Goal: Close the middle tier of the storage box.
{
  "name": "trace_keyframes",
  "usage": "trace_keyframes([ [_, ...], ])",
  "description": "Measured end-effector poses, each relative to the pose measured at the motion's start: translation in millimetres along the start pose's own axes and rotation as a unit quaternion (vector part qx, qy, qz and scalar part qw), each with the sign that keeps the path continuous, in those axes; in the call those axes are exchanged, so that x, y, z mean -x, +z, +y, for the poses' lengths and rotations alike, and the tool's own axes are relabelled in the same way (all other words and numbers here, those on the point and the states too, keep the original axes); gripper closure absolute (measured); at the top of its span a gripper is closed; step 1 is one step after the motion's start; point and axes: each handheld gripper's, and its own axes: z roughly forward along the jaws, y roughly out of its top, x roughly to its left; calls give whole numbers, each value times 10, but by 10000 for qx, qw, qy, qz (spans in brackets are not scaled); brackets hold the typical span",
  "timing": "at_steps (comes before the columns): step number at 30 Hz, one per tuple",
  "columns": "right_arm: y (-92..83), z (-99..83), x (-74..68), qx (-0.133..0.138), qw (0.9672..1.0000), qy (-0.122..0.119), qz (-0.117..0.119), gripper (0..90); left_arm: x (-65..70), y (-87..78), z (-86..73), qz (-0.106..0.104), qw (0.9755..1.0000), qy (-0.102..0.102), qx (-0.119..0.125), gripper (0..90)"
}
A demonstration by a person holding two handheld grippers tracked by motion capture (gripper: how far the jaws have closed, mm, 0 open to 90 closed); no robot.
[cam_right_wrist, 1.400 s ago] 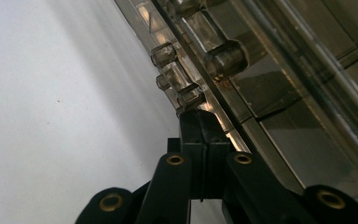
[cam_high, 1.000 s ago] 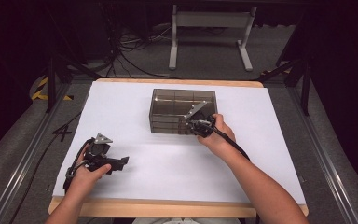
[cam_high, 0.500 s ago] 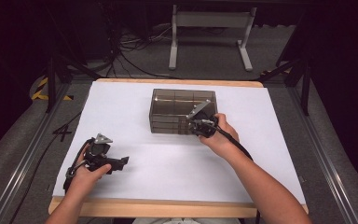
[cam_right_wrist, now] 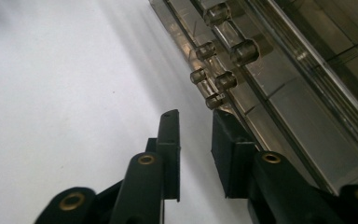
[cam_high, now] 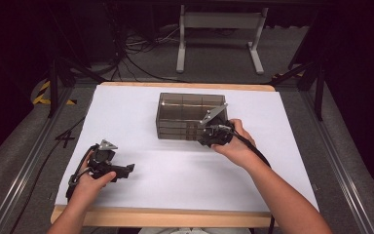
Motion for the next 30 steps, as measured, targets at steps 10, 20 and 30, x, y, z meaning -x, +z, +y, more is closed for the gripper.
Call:
trace_keyframes([
  [10, -164, -122, 19, 121, 9991, -117, 399, 558, -18, -38, 9, 17, 10000, -56, 31, 38],
  [20, -282, -225, 41, 184, 9990, -128, 390, 483, -28, -44, 10, -6, 10000, -50, 20, 38],
  [30, -385, -426, 100, 207, 9991, 34, 371, 433, -30, -43, 11, 3, 10000, -68, -8, 38],
])
